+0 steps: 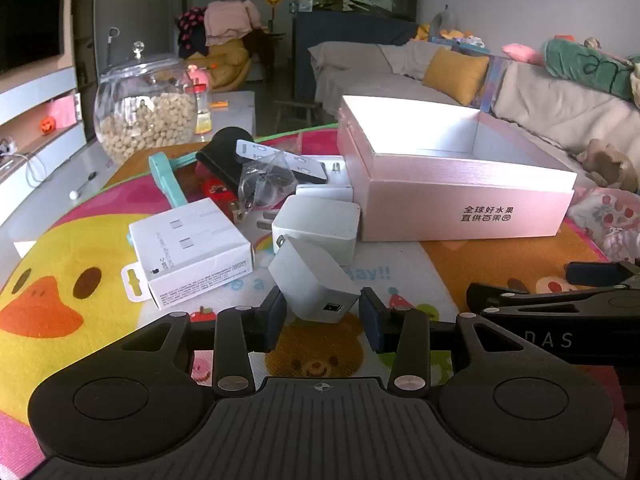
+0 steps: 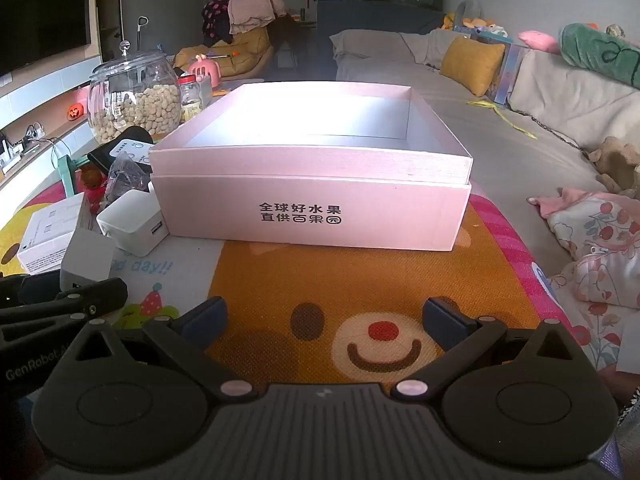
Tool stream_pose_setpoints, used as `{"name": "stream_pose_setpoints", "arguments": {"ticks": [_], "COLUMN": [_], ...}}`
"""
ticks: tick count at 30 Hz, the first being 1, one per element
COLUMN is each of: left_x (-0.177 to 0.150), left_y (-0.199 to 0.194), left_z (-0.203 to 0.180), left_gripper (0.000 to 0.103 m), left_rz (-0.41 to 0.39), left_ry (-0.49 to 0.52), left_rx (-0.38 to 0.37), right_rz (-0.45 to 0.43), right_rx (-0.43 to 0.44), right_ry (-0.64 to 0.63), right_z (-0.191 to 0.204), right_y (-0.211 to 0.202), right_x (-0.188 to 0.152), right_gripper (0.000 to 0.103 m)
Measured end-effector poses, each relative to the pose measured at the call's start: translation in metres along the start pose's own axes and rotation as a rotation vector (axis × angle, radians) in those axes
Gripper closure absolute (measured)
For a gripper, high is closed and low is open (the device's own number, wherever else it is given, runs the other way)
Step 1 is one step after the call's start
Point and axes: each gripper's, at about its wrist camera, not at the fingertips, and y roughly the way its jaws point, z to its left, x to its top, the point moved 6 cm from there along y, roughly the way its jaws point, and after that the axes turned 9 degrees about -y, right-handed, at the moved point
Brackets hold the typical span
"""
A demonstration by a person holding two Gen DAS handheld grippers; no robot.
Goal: Organize rigid objects
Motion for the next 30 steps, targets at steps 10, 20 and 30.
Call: {"name": "stream_pose_setpoints", "arguments": {"ticks": [10,20,30], "left_x": [-0.0001,0.0,0.0], "left_y": [-0.0004,-0.0019,-0.002], "left_z": [-0.0014,0.0018,0.002], "left_gripper": [0.058,0.058,0.058], "left_rz": [0.0,0.002,0.001], "left_ry": [-0.009,-0.016,-0.017], "left_rx": [-0.007,-0.012,-0.013], "right_rz": [0.004,0.005,0.005], "right_rx": [0.001,0.002,0.001], "right_ry": [0.001,0.001,0.001], "right_z": [0.0003,-0.0001,0.0001], "right_y": [-0.0001,-0.0002,0.0], "right_x": [0.0,-0.0002,-0.0001], "right_gripper": [0.0,0.0,0.0]}}
